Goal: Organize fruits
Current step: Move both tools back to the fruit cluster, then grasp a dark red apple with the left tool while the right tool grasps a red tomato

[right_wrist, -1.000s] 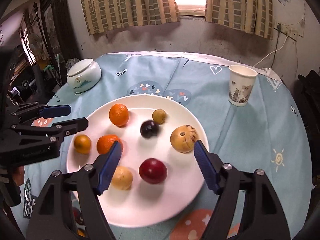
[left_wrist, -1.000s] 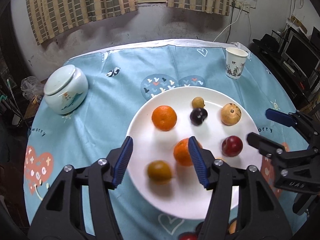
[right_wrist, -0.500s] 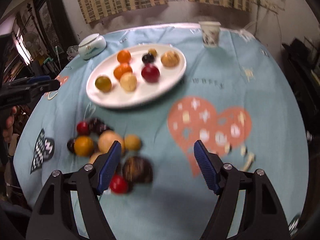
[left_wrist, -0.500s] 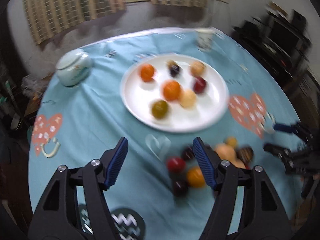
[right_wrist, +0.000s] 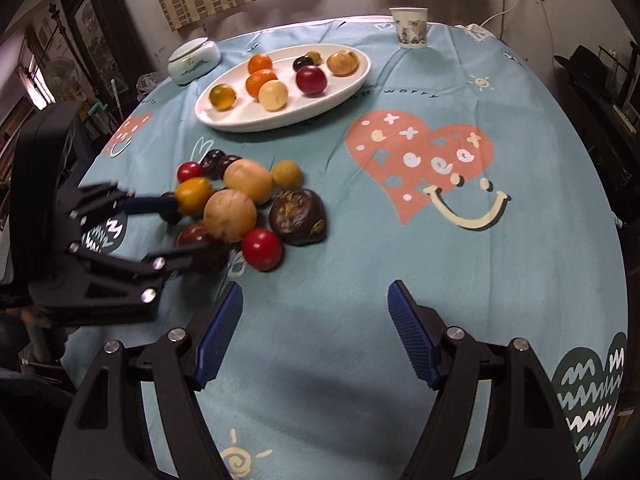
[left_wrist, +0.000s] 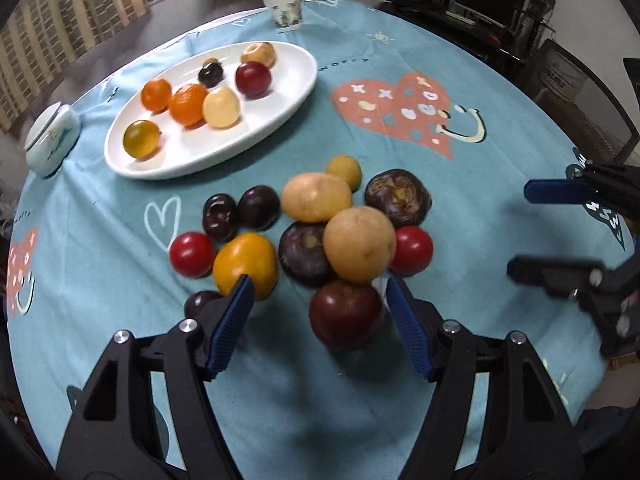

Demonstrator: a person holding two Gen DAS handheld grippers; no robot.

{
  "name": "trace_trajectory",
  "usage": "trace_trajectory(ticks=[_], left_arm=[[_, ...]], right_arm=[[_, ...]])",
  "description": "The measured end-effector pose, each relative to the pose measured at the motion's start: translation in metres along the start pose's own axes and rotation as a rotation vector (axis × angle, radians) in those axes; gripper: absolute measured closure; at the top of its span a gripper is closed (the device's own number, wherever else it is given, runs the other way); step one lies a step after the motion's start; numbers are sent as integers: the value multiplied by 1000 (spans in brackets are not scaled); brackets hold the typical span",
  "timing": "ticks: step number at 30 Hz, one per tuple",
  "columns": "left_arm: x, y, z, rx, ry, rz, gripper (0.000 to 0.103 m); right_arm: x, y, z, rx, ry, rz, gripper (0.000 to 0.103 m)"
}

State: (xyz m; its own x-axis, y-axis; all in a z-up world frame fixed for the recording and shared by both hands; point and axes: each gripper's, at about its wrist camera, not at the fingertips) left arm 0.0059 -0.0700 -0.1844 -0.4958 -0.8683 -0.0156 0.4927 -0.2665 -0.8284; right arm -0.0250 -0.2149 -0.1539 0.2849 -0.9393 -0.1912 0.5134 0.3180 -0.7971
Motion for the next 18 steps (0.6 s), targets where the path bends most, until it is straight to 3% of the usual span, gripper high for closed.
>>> trace_trajectory(ticks=[1,2,7,11,12,14,15,18], left_arm=[[1,0,3,-7,4,-21,58],[1,-1,4,-18,6,-55,70],[-10,-19,-4,-9,-37,-96,81],[-27,-33,-12,18,-93,-75,81],[-28,-36,-13,24,-97,-69,81],[-28,-39,-15,30,-100,-69,63],[-27,-40,-14,33,-98,-56,44],[-21,-36,-13,30,-79,-72,39]], right_arm=[[-2,1,-1,-3,-7,3,28],[-5,2,-2,-6,-13,8,28],[-13,22,0,-9,-38,16,28],[-22,43,6,-37,-57,36,31],[-25,48,8,-45,-61,43,39],[-30,62,11,-68,-74,49,54],[-31,67,13,-74,-77,47,56],[-34,70,19,-62,-92,45,72]])
Point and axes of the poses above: each gripper's, at about its wrist camera, not at the fingertips, and y roughly the way its jaws point, x to its right, z to its top, and after that the axes turned 5 degrees about x, right-handed
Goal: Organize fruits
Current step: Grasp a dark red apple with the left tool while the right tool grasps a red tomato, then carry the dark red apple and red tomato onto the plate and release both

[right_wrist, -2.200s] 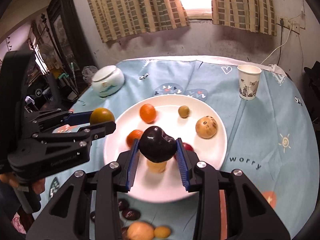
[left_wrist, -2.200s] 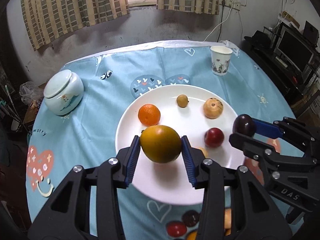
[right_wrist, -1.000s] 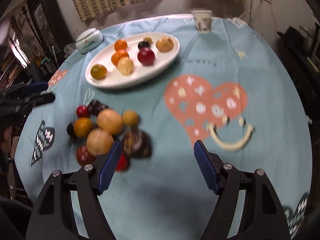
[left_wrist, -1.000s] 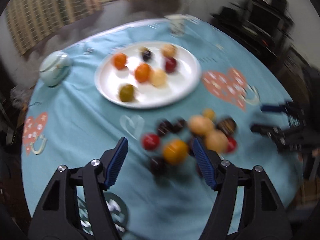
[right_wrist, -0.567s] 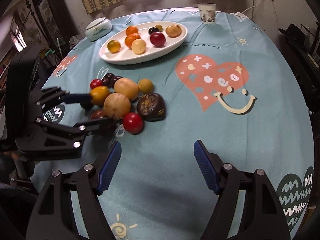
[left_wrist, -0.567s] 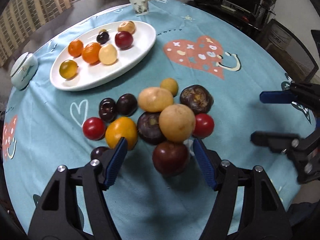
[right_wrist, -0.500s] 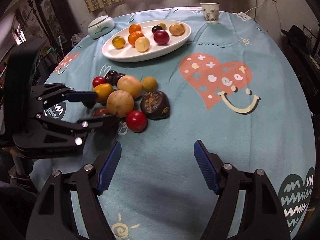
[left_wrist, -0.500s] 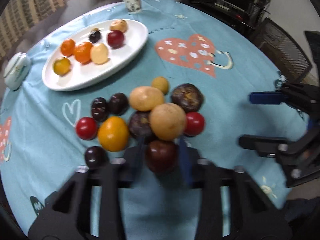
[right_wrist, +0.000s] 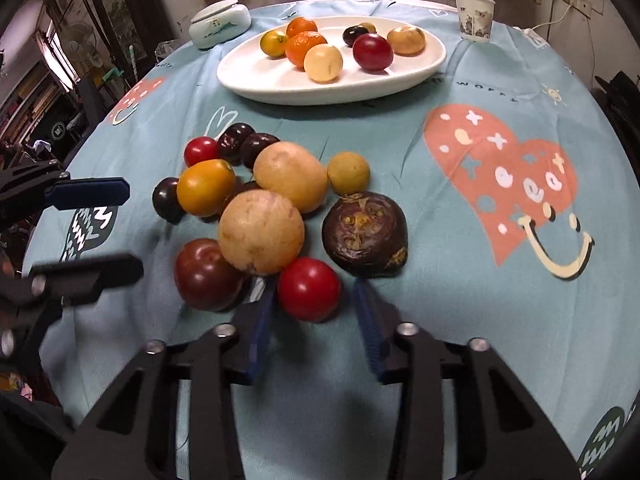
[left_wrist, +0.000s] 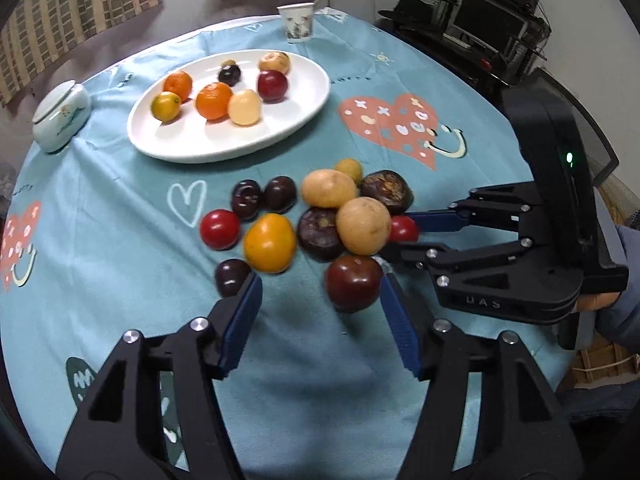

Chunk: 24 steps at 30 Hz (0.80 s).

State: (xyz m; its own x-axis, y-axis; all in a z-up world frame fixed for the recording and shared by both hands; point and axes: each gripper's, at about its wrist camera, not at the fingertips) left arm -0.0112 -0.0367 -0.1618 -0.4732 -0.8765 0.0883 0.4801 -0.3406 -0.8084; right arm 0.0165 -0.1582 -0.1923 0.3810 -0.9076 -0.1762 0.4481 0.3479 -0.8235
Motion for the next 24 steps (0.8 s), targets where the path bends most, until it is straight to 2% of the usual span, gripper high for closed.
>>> trace_trajectory(ticks=[5,11,12,13,14,19,24], left_arm=[[9,16,1,-33,34,-14,37],[18,44,5,-74,59,-13,38],[19,47,5,-79,59,-13,41],[20,48,6,-87,61,-17,60],[20,50,5,-102,61,-21,62],[14,32,6,-81,40,-6,63],[8,-3,14,-36,16,81,64]], right_arm=[[3,-15,-6,5,-15,14,73],[25,-33,-21,16,92,7,73],[25,-34,-23,16,97,7,73],[26,-35,-24,17,105,6,73],[25,-36,-25,18,108,5,73],[20,-45,-26,36,103,11,73],[7,-55,-18,64,77,37,73]])
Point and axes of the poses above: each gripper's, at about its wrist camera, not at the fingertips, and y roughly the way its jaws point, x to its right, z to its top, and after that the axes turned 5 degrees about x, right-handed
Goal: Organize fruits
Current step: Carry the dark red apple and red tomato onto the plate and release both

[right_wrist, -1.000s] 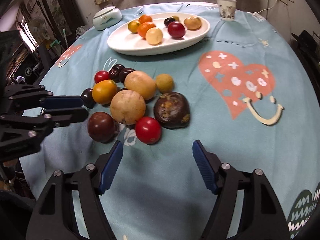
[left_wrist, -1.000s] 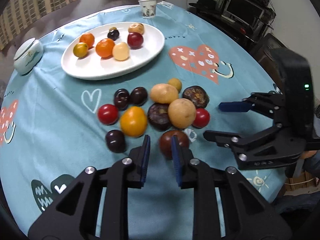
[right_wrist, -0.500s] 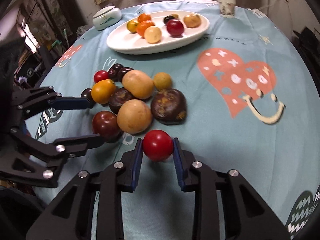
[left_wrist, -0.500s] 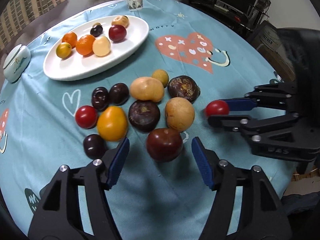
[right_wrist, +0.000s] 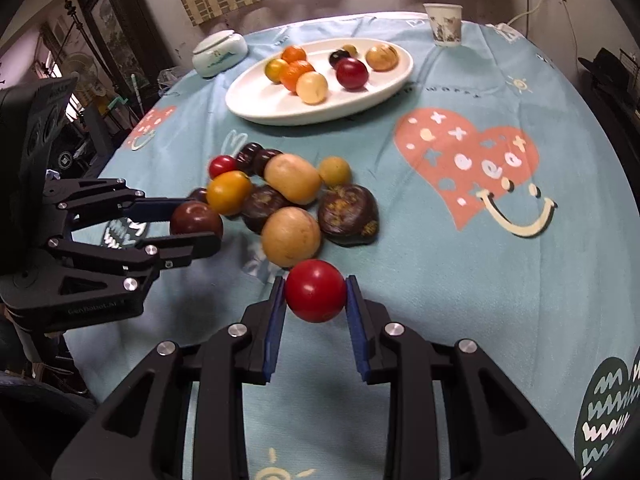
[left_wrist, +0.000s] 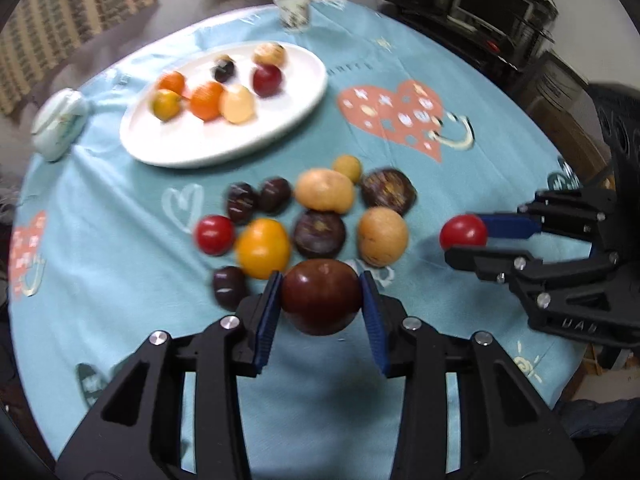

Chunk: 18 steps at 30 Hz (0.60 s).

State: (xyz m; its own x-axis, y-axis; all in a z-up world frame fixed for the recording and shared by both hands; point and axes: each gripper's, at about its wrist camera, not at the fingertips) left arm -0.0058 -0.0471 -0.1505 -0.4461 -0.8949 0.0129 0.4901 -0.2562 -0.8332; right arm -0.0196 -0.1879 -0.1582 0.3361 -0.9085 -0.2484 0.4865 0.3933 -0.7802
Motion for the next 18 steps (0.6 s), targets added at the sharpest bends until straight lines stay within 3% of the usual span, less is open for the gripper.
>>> trace_trajectory(ticks=[10,18], left_arm=[[-28,-74,42,136,-97,136,64],[-36,-99,75,206,-104,187,63]], right_arm=[[-41,-36,46,128,-91,89,73],[-52,-59,84,213,-129,109,73]])
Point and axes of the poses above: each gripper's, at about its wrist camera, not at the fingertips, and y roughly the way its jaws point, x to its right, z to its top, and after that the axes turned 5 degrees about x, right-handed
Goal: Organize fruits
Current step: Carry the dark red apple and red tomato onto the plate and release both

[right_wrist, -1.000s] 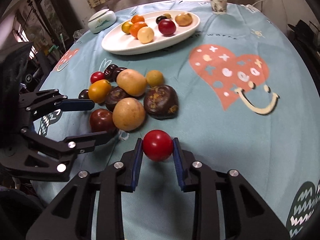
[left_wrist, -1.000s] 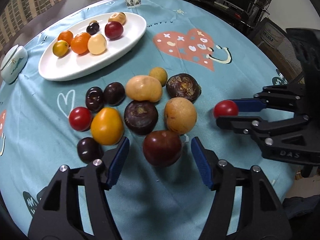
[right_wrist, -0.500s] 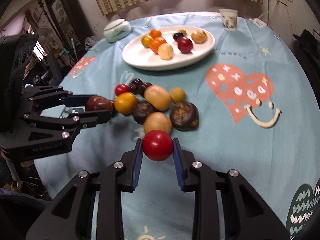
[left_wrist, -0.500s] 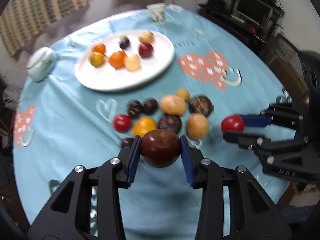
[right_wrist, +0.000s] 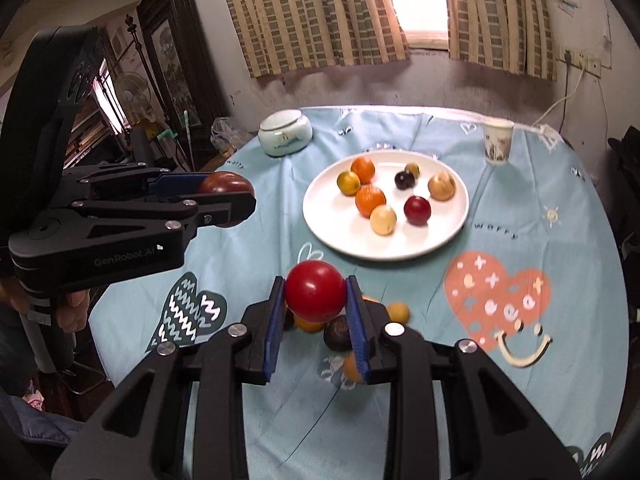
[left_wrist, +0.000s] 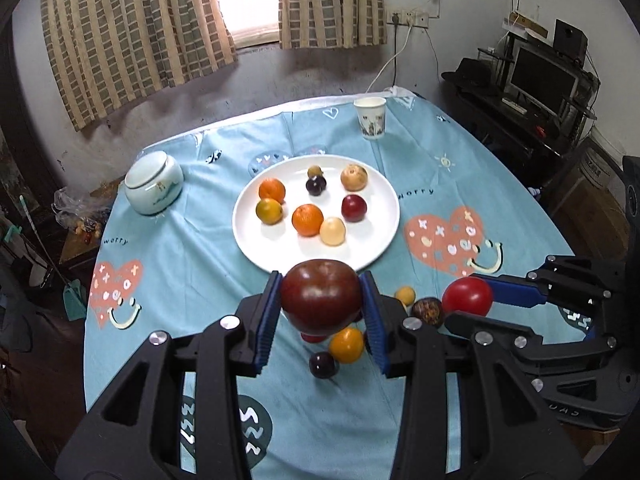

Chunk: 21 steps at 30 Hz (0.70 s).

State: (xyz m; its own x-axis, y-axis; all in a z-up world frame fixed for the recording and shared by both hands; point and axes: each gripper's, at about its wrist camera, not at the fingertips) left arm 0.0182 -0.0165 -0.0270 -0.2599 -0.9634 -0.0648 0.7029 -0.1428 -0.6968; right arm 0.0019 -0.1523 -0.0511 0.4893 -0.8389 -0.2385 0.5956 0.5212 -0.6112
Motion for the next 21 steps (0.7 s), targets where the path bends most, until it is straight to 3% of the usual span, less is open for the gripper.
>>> trace_trajectory(ticks=[21], left_arm=[[-13,56,34,-38,-10,19,63]], right_arm=[[19,34,54,13,-37,-6,73]])
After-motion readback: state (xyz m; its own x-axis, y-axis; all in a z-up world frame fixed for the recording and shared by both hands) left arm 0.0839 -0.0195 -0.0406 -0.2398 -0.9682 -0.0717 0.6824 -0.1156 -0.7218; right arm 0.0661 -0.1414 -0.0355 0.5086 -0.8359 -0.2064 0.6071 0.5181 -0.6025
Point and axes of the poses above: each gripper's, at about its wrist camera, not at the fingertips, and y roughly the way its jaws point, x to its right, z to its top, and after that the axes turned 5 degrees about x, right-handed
